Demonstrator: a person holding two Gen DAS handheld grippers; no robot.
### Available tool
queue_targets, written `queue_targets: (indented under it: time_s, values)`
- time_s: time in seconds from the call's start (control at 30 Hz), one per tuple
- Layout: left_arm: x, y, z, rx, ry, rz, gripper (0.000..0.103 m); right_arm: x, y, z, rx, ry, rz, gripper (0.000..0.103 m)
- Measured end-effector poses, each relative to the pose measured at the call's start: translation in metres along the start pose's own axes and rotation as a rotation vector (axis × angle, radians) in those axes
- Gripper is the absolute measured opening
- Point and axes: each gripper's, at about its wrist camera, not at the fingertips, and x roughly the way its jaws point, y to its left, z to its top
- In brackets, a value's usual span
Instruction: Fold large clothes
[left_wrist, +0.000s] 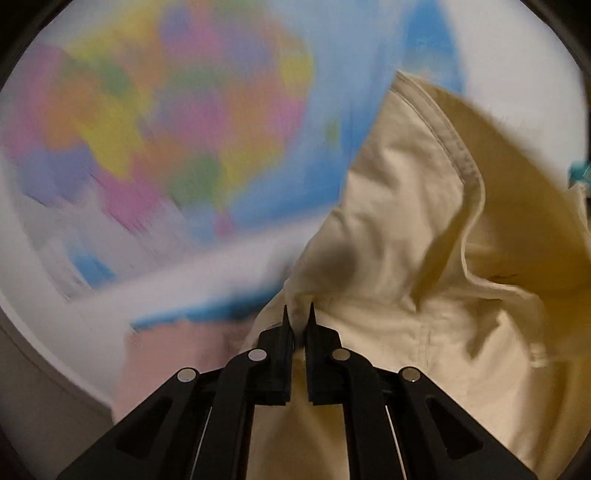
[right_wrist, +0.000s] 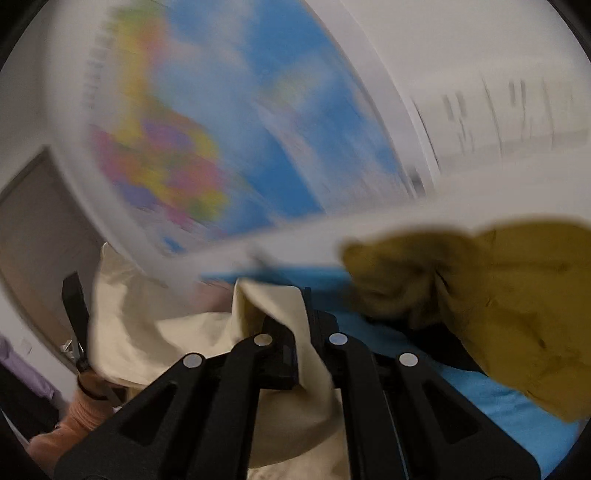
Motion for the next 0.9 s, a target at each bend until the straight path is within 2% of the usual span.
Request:
queue_targets:
  time_s: [0.03,0.07,0.1,0.13,0.17,0.2,0.23,0.27,0.3,0.33,0.37,0.4,0.43,0.47,0.5,0.53,0.57,0.6,0.63,0.67,0.77,0.83,0.9]
  values:
    - [0.034,-0.001,-0.002,-0.018,0.060,-0.003,0.004,0.016,-0.018,-0.005,0.020,0.041,-0.011,0.003]
    - [0.064,-0.004,-0.004,-0.024,0.124,-0.038,0.004,0.037,-0.033,-0.008,0.034,0.074,-0.069,0.003]
    - [0.087,-0.012,-0.021,-0.013,0.174,-0.061,0.004,0.052,-0.044,-0.011,0.049,0.105,-0.102,0.004]
    - [0.101,-0.014,-0.023,-0.009,0.186,-0.049,0.004,0.065,-0.052,-0.014,0.039,0.135,-0.130,0.005]
    - [0.114,-0.014,-0.024,-0.010,0.207,-0.050,0.008,0.069,-0.057,-0.014,0.040,0.140,-0.161,0.014]
    - [0.128,-0.008,-0.022,-0.036,0.241,-0.061,0.010,0.072,-0.063,-0.014,0.058,0.145,-0.188,0.018]
    - [0.130,-0.007,-0.025,-0.058,0.251,-0.073,0.011,0.071,-0.066,-0.014,0.070,0.149,-0.185,0.020]
    - [0.118,0.002,-0.034,-0.080,0.254,-0.096,0.019,0.067,-0.064,-0.013,0.069,0.145,-0.189,0.025]
    - [0.115,0.011,-0.031,-0.091,0.251,-0.113,0.041,0.062,-0.059,-0.012,0.044,0.136,-0.227,0.044]
    - [0.100,0.022,-0.029,-0.095,0.233,-0.107,0.050,0.054,-0.051,-0.012,0.011,0.120,-0.282,0.052]
    - [0.087,0.033,-0.028,-0.096,0.188,-0.103,0.055,0.036,-0.038,-0.014,-0.029,0.092,-0.308,0.062]
    - [0.078,0.042,-0.030,-0.091,0.160,-0.120,0.057,0.022,-0.030,-0.015,-0.053,0.072,-0.306,0.065]
    - [0.067,0.051,-0.032,-0.086,0.140,-0.156,0.059,0.006,-0.020,-0.019,-0.078,0.051,-0.292,0.068]
    - [0.056,0.057,-0.036,-0.084,0.130,-0.180,0.065,-0.015,-0.003,-0.030,-0.118,0.042,-0.253,0.075]
    - [0.041,0.062,-0.044,-0.071,0.111,-0.205,0.067,-0.026,0.009,-0.040,-0.151,0.048,-0.228,0.079]
    - [0.023,0.048,-0.052,-0.051,0.102,-0.216,0.067,-0.033,0.019,-0.050,-0.180,0.059,-0.213,0.079]
    - [0.009,0.046,-0.051,-0.023,0.091,-0.231,0.068,-0.042,0.035,-0.069,-0.219,0.084,-0.193,0.079]
    - [-0.006,0.038,-0.067,0.003,0.084,-0.258,0.070,-0.046,0.049,-0.092,-0.250,0.126,-0.173,0.080]
    - [-0.019,0.028,-0.088,0.019,0.090,-0.284,0.071,-0.044,0.054,-0.105,-0.262,0.153,-0.166,0.080]
    - [-0.028,0.023,-0.102,0.042,0.103,-0.326,0.071,-0.043,0.065,-0.131,-0.280,0.196,-0.165,0.080]
    - [-0.059,-0.013,-0.132,0.105,0.121,-0.387,0.071,-0.034,0.065,-0.175,-0.263,0.288,-0.182,0.079]
    - [-0.071,-0.037,-0.152,0.169,0.151,-0.427,0.073,-0.023,0.063,-0.190,-0.245,0.330,-0.193,0.059]
    - [-0.081,-0.051,-0.168,0.238,0.164,-0.434,0.072,-0.027,0.057,-0.197,-0.242,0.316,-0.201,0.010]
